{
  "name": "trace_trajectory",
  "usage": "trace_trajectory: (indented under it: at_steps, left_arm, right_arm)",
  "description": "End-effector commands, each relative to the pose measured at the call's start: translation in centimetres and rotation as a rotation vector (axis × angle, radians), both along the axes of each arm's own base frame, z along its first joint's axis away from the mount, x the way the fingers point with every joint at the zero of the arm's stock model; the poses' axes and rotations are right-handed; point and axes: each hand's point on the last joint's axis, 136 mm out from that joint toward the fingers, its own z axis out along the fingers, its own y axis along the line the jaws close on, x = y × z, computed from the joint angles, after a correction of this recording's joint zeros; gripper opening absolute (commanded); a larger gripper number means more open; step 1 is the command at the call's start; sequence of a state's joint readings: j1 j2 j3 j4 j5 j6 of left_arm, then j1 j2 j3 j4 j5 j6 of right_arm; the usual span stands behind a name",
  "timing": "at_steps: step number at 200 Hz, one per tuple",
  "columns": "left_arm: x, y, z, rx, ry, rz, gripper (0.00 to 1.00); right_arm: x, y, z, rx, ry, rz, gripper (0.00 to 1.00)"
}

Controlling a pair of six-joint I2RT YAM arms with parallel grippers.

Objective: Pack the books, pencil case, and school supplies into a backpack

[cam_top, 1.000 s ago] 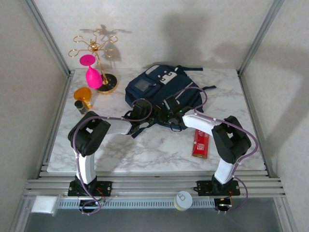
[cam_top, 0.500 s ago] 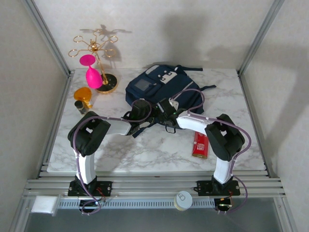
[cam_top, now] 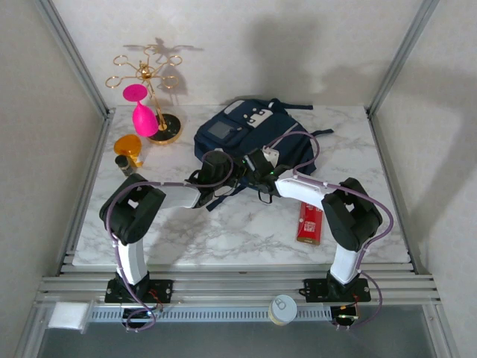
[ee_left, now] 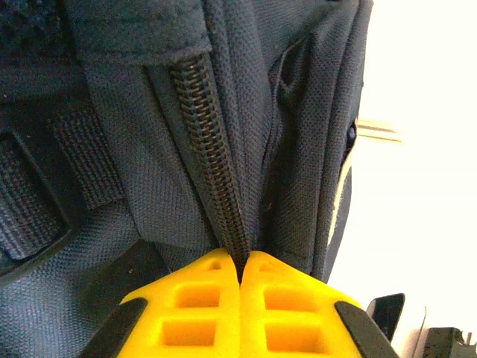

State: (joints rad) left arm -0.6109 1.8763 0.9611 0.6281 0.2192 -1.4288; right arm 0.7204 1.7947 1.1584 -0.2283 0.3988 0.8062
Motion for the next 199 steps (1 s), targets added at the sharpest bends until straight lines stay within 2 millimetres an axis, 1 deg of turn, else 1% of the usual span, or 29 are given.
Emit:
trace_trajectory:
  at_steps: [1,21,39,51,71,82,97,115,133,152,160,172,193,199]
  left_arm:
    - [1.3,0.9,2.7,0.015,-0.070,0.037,0.00]
    - [1.3,1.0,2.8,0.013,-0.071,0.043,0.00]
    - [1.3,1.1,2.8,0.025,-0.074,0.045,0.00]
    - [1.4,1.3,2.7,0.033,-0.071,0.049,0.00]
    - [1.5,1.8,2.7,0.046,-0.075,0.056,0.00]
    - [1.5,2.4,2.8,0.067,-0.082,0.068,0.00]
    - [1.6,3.4,2.6,0.104,-0.079,0.090,0.00]
    - [1.9,4.9,2.3,0.126,-0.071,0.104,0.00]
    - [2.1,6.7,2.3,0.127,-0.070,0.115,0.00]
    - [2.3,8.1,2.4,0.149,-0.074,0.105,0.00]
    - [2.3,8.4,2.6,0.162,-0.077,0.093,0.00]
    - [2.0,8.5,2.8,0.168,-0.080,0.076,0.00]
    - [0.6,7.2,3.6,0.132,-0.086,0.021,0.00]
    - [0.0,6.8,3.6,0.124,-0.081,0.014,0.12]
  right_arm:
    - [1.4,-1.5,1.7,-0.050,-0.073,-0.022,0.22]
    - [1.5,-1.5,1.5,-0.075,-0.068,-0.011,0.17]
    - [1.6,-1.5,1.6,-0.088,-0.078,0.005,0.08]
    - [1.5,-1.6,1.9,-0.097,-0.080,0.018,0.07]
    - [0.8,-2.0,2.5,-0.115,-0.074,0.042,0.02]
    - [0.0,-2.1,2.7,-0.107,-0.062,0.066,0.00]
    - [-1.1,-2.2,2.8,-0.101,-0.035,0.109,0.00]
    - [-2.9,-3.4,2.8,-0.128,0.006,0.134,0.00]
    - [-4.9,-4.1,2.7,-0.144,0.051,0.197,0.00]
    - [-6.2,-5.1,3.1,-0.188,0.075,0.234,0.00]
    - [-6.4,-4.7,3.6,-0.171,0.070,0.268,0.00]
    - [-6.6,-3.2,4.6,-0.116,0.058,0.334,0.00]
    - [-7.0,-0.5,6.3,-0.011,0.042,0.412,0.00]
    - [-7.0,-0.2,6.6,0.005,0.036,0.416,0.00]
